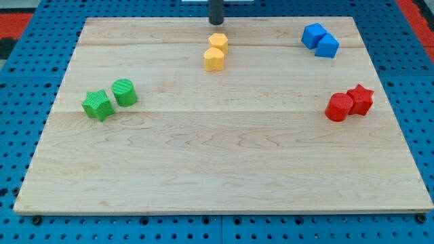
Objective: Push the yellow blocks slightly downwards
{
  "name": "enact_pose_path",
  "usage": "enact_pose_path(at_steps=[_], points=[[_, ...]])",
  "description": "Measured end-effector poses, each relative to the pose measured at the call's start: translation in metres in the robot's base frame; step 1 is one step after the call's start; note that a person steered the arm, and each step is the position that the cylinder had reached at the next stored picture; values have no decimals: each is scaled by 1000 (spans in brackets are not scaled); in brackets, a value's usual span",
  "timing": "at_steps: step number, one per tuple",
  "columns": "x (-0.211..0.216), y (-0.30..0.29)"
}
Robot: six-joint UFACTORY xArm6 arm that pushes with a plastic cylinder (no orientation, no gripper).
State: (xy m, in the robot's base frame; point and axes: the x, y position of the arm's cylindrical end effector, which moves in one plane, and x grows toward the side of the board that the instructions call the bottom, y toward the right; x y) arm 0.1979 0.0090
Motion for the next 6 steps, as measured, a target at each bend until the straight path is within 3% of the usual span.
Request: enact_pose_path(at_steps=[1, 4, 6], points=[[0, 3], [136, 3], [142, 3]])
